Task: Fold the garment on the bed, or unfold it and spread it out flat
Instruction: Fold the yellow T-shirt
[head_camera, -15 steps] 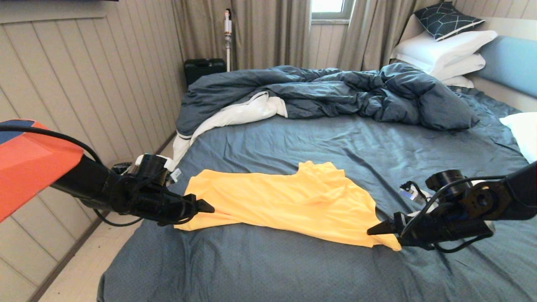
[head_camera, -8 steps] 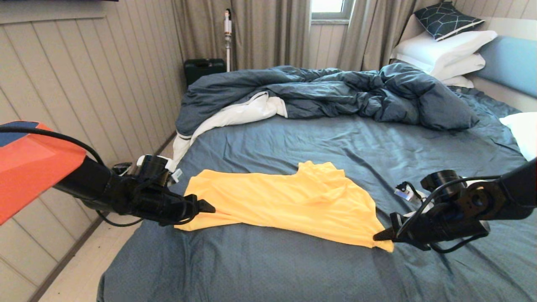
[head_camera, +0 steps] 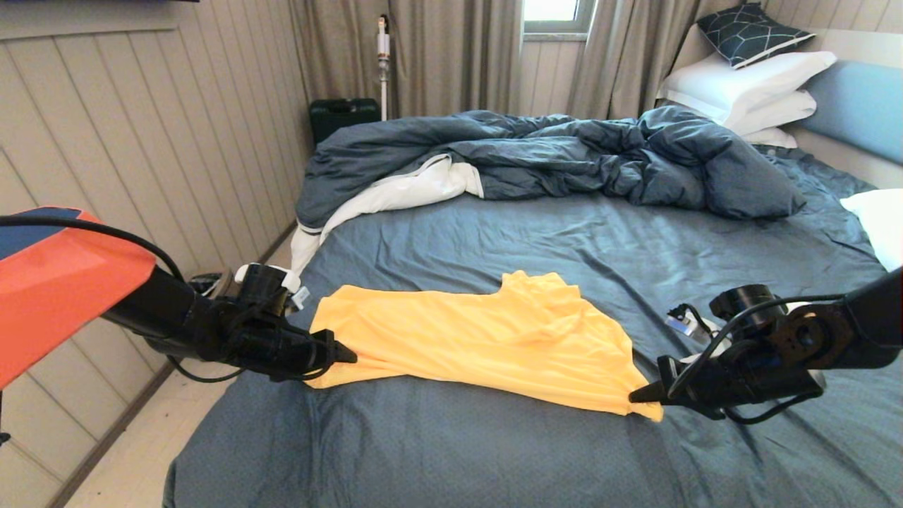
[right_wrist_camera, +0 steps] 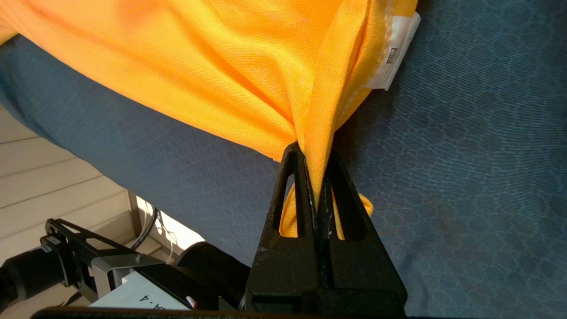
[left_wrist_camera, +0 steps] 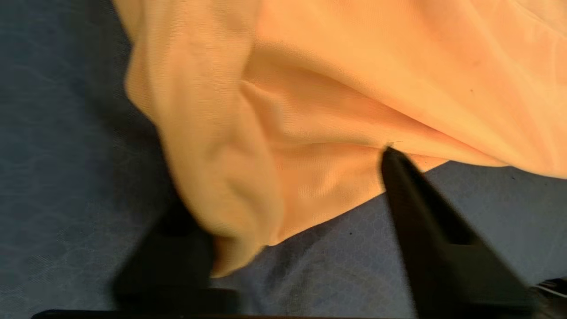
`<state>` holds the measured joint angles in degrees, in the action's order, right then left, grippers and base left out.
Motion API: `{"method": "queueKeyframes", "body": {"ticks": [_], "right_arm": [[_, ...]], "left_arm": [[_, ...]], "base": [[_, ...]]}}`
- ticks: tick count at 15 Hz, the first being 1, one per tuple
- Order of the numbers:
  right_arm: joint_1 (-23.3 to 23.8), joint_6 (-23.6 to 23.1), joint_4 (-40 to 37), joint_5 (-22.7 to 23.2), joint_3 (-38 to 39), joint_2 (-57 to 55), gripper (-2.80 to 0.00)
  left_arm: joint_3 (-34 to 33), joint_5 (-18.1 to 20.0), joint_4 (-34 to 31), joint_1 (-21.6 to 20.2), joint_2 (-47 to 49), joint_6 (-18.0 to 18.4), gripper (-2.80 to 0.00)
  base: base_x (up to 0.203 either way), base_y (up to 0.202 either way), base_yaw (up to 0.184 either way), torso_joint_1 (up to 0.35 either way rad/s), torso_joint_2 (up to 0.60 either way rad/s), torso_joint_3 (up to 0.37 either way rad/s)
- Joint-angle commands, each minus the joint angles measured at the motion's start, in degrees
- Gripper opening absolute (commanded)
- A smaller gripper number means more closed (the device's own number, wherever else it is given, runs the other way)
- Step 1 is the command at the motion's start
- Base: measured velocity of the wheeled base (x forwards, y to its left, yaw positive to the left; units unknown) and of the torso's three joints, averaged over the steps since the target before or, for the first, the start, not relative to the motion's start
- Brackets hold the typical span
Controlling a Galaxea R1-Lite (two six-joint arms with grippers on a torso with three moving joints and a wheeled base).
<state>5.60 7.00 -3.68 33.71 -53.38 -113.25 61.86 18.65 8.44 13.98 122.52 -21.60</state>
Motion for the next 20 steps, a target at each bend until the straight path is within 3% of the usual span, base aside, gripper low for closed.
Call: {"method": "queueKeyframes", "body": {"ticks": [1, 15, 18, 20], "right_arm": [[0.0, 0.0, 0.0, 0.2, 0.0, 0.1, -2.8], [0.2, 2.1, -0.3, 0.2, 0.1, 3.3, -2.8], [0.4, 2.1, -1.2, 0.2, 0.2, 5.1, -2.8], [0.5, 2.0, -6.2, 0.1, -0.6, 5.7, -2.8]], "left_arm": [[-0.1, 0.2, 0.1, 0.0, 0.0, -0.3, -2.8], [-5.8, 0.2, -1.5, 0.1, -9.9, -2.3, -2.8], [-6.0, 1.5, -5.1, -0.1, -12.2, -0.9, -2.8], [-6.0, 1.7, -9.4, -0.6, -13.0, 3.3, -2.8]], "base": [[0.0, 0.0, 0.0, 0.0, 0.0, 0.0], [0.0, 0.0, 0.0, 0.0, 0.0, 0.0], [0.0, 0.0, 0.0, 0.0, 0.0, 0.0], [0.0, 0.0, 0.0, 0.0, 0.0, 0.0]]}}
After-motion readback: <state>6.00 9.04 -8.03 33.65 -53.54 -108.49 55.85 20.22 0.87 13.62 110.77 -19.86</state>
